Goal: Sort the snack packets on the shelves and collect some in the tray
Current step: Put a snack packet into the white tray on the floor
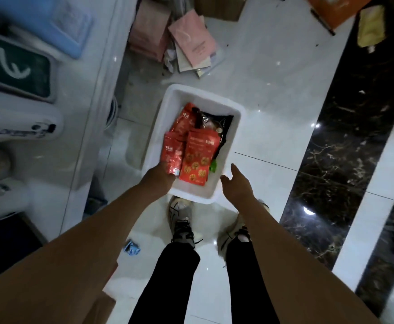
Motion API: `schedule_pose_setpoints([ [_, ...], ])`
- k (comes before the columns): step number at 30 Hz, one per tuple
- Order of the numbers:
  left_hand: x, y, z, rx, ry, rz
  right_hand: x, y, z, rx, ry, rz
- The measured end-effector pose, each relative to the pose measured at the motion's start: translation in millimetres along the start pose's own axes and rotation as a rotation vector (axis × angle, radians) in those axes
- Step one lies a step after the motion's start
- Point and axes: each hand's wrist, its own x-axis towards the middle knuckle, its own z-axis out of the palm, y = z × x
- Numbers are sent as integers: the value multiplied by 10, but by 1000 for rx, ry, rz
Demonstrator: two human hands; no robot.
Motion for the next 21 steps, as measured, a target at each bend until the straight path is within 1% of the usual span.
schedule_pose_setpoints([
  [2,-86,44,-42,42,-10,1,-94,-37,-138,-68,7,-31],
  [6,-370,380,-137,91,-3,77,-423,-208,-422,-210,22,-145],
  [8,-604,595,-201,157,31,132,-691,-323,-594,-316,29,-206],
  [12,-1362,956,-273,306,108,215,-1354,-545,-946,-618,162,-365],
  [15,-2128,1206,-257,404,175,287,-1965,-589,-1201,-733,222,-496],
  [18,-2979,1439,-348,348,303,339,-2728,-598,-1500,-745,263,-617],
  [21,-3838,1566,-441,137,432,406,-3550,-581,-1703,-717,288,-712],
])
